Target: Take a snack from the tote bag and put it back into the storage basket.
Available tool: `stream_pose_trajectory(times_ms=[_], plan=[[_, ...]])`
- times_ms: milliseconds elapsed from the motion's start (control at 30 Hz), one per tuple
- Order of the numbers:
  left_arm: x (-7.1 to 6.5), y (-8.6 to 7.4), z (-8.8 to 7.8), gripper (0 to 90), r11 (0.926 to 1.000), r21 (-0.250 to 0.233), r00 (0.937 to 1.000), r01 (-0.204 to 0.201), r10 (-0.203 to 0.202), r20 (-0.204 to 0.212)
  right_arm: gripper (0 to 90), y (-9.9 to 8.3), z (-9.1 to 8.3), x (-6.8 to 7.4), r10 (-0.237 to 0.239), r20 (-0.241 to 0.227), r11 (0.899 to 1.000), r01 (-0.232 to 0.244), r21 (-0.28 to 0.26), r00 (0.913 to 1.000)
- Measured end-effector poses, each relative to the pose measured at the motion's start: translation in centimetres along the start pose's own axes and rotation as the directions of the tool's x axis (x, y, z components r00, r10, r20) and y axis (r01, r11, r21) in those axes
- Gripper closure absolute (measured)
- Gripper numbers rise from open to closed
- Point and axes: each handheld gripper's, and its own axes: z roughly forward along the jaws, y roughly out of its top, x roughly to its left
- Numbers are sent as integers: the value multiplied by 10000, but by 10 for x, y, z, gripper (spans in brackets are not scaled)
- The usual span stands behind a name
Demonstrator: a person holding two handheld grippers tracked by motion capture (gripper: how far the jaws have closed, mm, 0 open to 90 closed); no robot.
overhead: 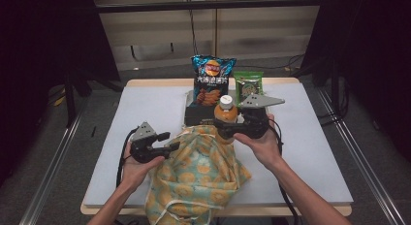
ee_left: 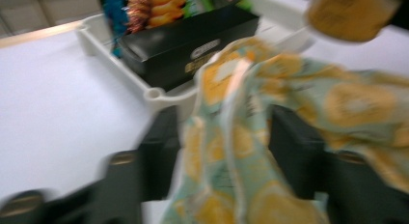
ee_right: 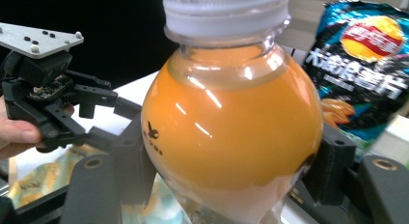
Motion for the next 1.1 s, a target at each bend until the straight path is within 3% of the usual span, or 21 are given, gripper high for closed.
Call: stream_pose_trajectory(times_ms=[33, 100, 133, 233, 433, 533, 667, 800, 900, 1100], plan=[[2, -1, 1, 622, 9999, 7, 9997, 144, -144, 180, 319, -1, -1, -2, 37, 52, 10000, -37, -16, 10000], [2, -3, -1, 790, 9999, 146, 9995, -18, 14, 327, 319, -4, -5, -8, 122, 154, 9999, -121, -62, 9998], [3, -4, -2, 844, 9998, 173, 9982, -58, 48, 594, 319, -5, -7, -10, 178, 250, 9998, -176, -84, 9995], [2, -9, -8, 896, 9996, 261, 9941, -82, 53, 1080, 319, -7, -12, -19, 284, 552, 9995, -278, -118, 9981], [1, -27, -15, 900, 9949, 959, 9846, -327, 156, 1741, 319, -10, -20, -33, 427, 1009, 9990, -414, -149, 9940], [-1, -37, -12, 900, 9894, 1397, 9837, -385, 130, 1793, 319, -12, -22, -39, 563, 1214, 9984, -547, -166, 9910], [1, -42, -10, 900, 9867, 1605, 9808, -252, -66, 1951, 319, -13, -23, -44, 680, 1317, 9975, -648, -282, 9889], [3, -49, -7, 882, 9789, 1987, 9845, -469, 117, 1750, 319, -14, -25, -49, 740, 1348, 9970, -700, -338, 9881], [5, -48, -8, 841, 9856, 1682, 9856, -175, -112, 1685, 320, -15, -26, -55, 842, 1419, 9962, -801, -346, 9863], [11, -43, -24, 675, 9966, 716, 9876, 402, -505, 1485, 321, -18, -24, -69, 936, 1485, 9953, -891, -365, 9845]])
